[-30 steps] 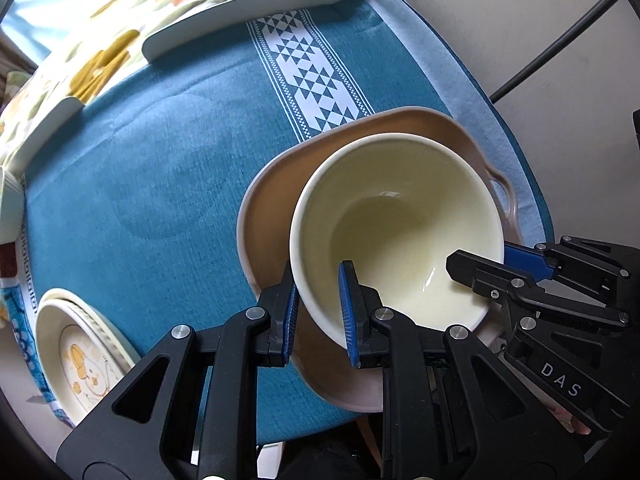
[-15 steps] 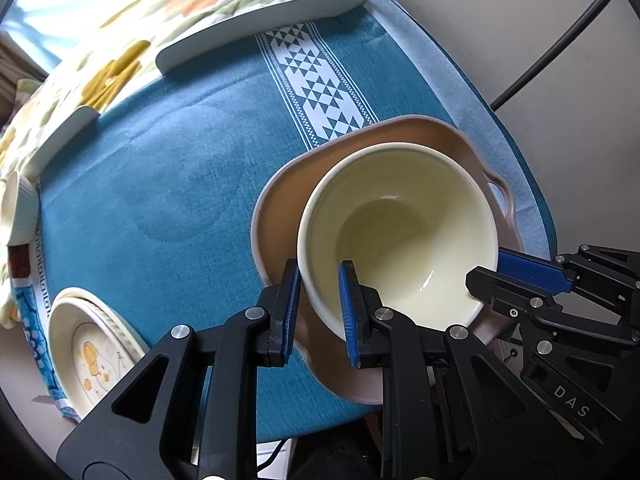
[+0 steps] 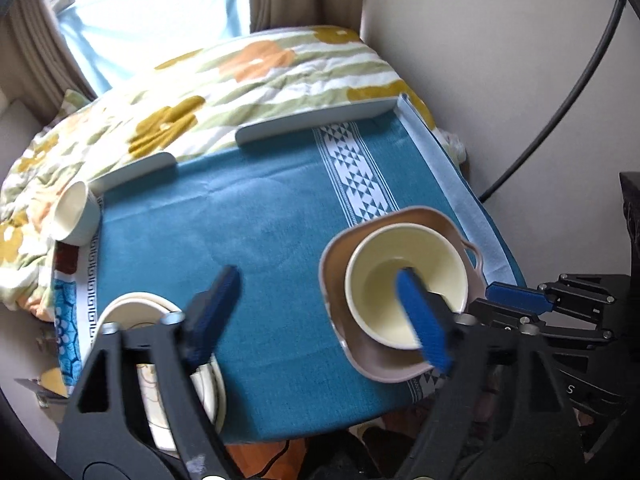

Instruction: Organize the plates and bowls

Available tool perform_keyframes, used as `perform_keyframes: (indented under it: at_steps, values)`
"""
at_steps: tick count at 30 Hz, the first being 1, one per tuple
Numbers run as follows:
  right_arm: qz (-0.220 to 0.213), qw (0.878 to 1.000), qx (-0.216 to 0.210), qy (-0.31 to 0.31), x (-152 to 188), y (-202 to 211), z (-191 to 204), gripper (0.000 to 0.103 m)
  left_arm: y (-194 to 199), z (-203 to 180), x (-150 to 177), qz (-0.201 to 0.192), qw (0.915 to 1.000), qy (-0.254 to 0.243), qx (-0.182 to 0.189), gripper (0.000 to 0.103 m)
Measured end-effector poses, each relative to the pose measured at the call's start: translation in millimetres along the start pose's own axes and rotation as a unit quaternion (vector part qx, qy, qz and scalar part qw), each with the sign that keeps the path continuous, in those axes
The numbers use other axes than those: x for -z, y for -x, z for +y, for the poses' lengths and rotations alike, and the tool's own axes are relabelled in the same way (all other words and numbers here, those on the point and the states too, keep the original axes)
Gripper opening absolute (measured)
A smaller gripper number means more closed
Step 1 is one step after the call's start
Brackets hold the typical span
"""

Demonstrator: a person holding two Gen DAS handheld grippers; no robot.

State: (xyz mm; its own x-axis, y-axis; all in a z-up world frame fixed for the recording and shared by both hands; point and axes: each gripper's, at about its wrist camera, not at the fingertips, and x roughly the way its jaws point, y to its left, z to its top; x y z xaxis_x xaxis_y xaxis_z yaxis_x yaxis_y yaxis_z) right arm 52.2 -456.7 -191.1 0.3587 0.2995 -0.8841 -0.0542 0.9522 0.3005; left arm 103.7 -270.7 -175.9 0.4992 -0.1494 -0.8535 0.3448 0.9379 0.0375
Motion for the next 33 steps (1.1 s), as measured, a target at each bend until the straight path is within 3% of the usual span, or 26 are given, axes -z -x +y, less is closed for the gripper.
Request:
perform_keyframes:
  at_steps: [2,4,6,10,14,19,25,28,30,33]
  values:
    - [-0.006,1.0,0.002,0.016,1,3,6,0.033,15,9,2,-0.025,0.9995,0.013,-0.012,0.102]
    - [-0.013,0.999,0.0,0.033,1,6,14,0.083,25,20,4,-0.022,0.9991,0.033,-0.014,0.102]
    - [-0.033,0.998,-0.005,0.056,0,10,23,0.097,35,36,8,-0.024,0.9976,0.064,-0.01,0.102]
    - [-0.062,0.992,-0.022,0.112,-11,14,49,0.101,61,74,18,-0.039,0.9922,0.116,-0.023,0.102]
    - [-0.088,0.982,-0.043,0.159,-36,18,85,0.102,85,118,22,-0.06,0.9838,0.158,-0.059,0.102]
    - [-0.165,0.958,-0.047,0.231,-75,27,145,0.102,92,192,27,-0.063,0.9687,0.23,-0.071,0.102]
    - [-0.147,0.959,-0.076,0.232,-146,3,214,0.102,83,285,29,-0.063,0.9494,0.3,-0.07,0.101]
    - [-0.143,0.957,-0.057,0.246,-175,-23,252,0.102,69,330,30,-0.062,0.9401,0.329,-0.064,0.101]
    - [-0.126,0.956,-0.044,0.26,-192,-47,275,0.102,54,356,29,-0.061,0.9353,0.345,-0.051,0.101]
    - [-0.08,0.962,-0.063,0.255,-215,-92,295,0.102,25,390,30,-0.055,0.9245,0.377,-0.023,0.095]
